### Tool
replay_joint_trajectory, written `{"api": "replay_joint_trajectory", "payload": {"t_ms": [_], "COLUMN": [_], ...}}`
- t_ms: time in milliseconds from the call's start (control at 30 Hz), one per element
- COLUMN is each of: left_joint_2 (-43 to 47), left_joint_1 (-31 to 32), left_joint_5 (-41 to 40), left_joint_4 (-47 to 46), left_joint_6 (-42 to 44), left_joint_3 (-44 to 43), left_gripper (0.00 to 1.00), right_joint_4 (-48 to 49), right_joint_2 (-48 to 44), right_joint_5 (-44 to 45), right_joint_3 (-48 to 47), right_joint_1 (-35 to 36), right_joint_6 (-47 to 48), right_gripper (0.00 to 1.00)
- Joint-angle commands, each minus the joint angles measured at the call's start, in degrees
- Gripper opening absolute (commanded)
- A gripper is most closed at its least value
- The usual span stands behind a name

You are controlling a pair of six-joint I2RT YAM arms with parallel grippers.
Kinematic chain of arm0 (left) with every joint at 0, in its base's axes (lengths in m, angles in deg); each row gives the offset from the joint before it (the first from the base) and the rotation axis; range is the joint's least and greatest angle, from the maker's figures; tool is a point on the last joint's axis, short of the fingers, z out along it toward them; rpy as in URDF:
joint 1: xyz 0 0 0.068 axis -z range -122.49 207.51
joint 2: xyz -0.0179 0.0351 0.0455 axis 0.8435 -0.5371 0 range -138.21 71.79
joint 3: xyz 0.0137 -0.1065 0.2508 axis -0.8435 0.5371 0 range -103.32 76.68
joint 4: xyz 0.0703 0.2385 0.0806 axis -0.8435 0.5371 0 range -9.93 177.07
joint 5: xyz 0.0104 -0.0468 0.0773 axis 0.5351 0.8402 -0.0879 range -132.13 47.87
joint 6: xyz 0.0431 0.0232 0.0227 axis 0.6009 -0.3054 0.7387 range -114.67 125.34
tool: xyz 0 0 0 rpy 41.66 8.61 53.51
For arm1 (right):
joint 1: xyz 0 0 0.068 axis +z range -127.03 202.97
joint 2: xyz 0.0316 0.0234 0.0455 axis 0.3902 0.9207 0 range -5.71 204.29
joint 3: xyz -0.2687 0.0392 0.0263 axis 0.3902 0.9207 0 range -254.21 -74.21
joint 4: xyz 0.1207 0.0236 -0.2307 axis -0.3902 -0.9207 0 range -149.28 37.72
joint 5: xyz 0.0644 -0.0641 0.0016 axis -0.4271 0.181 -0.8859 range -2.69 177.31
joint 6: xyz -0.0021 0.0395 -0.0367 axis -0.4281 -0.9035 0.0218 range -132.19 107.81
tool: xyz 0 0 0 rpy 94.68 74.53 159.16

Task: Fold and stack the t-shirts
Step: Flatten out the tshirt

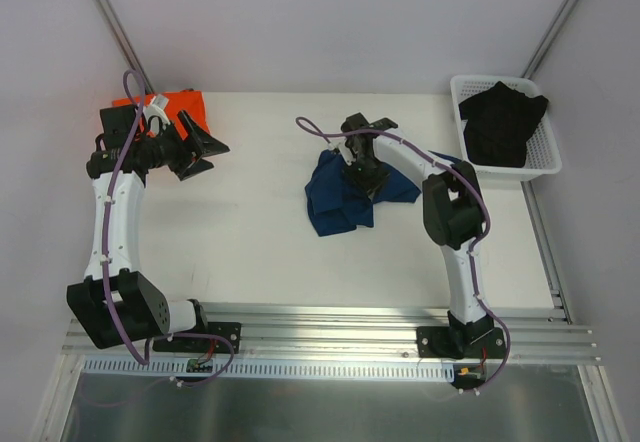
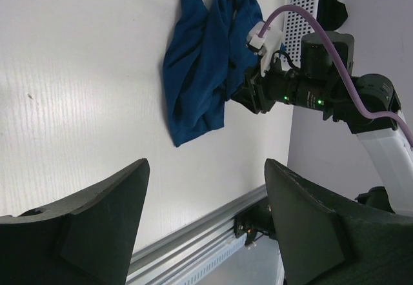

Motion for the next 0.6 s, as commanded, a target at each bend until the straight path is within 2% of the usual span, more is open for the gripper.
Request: {"api": "replay_joint_trajectory", "payload": {"t_ms": [0, 567], "left_joint_2": [-0.45, -0.1], "left_joint_1": [-0.48, -0.66], "left_joint_5": [1.18, 1.35], "left_joint_4": [-1.06, -1.23], "left_joint_6": [-1.02, -1.1], "left_joint_3": [-1.59, -1.76], "left_gripper": [0.73, 0.73], "right_joint_4": [-2.32, -2.33], "right_joint_2": [-0.64, 0.67], "right_joint_5": [-1.13, -1.39], "right_joint_3": [-1.98, -1.97], "right_joint_1": [1.69, 3.45], "right_joint_6": [-1.29, -1.73], "right_gripper": [0.33, 0.32]}}
